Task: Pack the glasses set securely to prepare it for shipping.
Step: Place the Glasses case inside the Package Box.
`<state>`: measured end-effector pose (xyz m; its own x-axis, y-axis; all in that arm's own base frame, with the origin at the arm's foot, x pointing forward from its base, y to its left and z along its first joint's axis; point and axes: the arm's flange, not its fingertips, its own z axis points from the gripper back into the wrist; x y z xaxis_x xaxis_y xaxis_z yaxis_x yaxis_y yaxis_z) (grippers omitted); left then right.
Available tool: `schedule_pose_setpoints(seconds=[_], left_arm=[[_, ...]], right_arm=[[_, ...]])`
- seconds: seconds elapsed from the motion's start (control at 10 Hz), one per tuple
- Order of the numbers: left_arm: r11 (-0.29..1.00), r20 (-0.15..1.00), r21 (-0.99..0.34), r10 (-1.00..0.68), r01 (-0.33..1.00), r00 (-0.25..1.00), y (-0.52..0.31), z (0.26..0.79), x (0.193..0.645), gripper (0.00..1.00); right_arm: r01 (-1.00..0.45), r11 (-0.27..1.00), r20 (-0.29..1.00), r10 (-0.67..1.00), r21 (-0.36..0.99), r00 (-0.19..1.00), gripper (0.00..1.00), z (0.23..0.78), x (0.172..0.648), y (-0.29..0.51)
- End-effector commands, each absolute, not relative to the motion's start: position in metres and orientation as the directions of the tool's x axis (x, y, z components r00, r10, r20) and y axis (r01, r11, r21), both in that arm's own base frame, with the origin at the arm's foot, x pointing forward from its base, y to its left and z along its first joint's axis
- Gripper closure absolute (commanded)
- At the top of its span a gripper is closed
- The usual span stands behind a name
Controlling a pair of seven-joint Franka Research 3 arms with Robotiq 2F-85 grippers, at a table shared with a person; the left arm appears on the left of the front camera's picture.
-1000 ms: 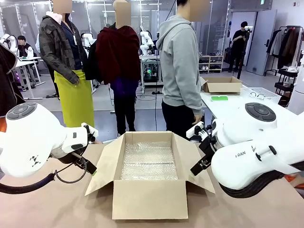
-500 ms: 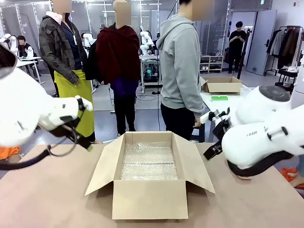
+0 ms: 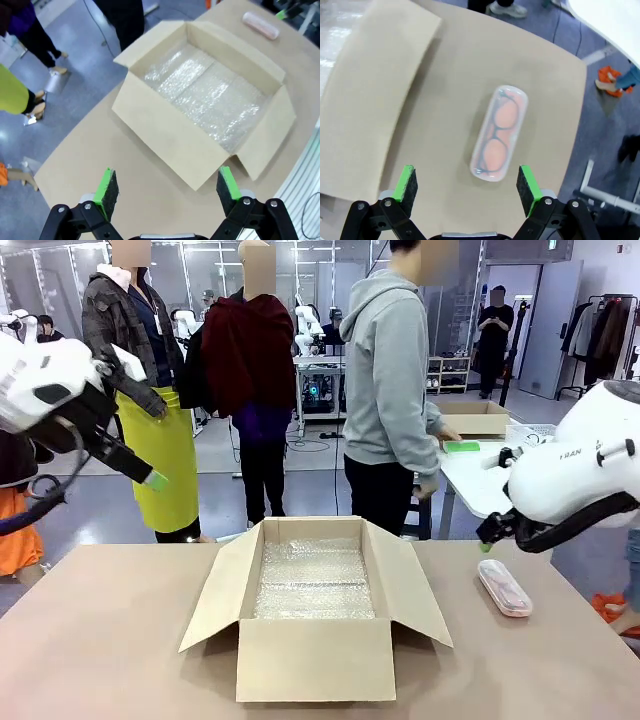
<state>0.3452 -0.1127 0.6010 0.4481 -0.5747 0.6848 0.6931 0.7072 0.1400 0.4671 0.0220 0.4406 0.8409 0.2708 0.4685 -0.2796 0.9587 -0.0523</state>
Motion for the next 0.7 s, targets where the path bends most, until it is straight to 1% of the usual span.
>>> schedule_pose_setpoints(seconds=[0.0, 0.1, 0.2, 0.3, 0.6], left_arm=[[0.661, 0.703, 0.125, -0.585, 0.74, 0.405, -0.105, 0.602, 0.333, 0.0], [0.659, 0.702, 0.116, -0.583, 0.743, 0.408, -0.105, 0.602, 0.332, 0.0], [0.679, 0.702, 0.093, -0.563, 0.728, 0.436, -0.105, 0.6, 0.335, 0.0], [0.69, 0.705, 0.139, -0.573, 0.71, 0.419, -0.111, 0.612, 0.331, 0.0], [0.69, 0.705, 0.139, -0.573, 0.71, 0.419, -0.111, 0.612, 0.331, 0.0]], right_arm=[[-0.203, 0.979, 0.444, 0.196, -0.033, 0.874, 0.0, 0.434, 0.486, 0.011], [-0.189, 0.981, 0.429, 0.189, -0.043, 0.883, 0.0, 0.428, 0.489, 0.008], [-0.184, 0.983, 0.45, 0.174, -0.021, 0.876, 0.0, 0.432, 0.487, 0.011], [-0.222, 0.974, 0.444, 0.22, -0.048, 0.869, 0.0, 0.429, 0.483, -0.002], [-0.212, 0.976, 0.439, 0.211, -0.046, 0.873, 0.0, 0.427, 0.487, -0.001]])
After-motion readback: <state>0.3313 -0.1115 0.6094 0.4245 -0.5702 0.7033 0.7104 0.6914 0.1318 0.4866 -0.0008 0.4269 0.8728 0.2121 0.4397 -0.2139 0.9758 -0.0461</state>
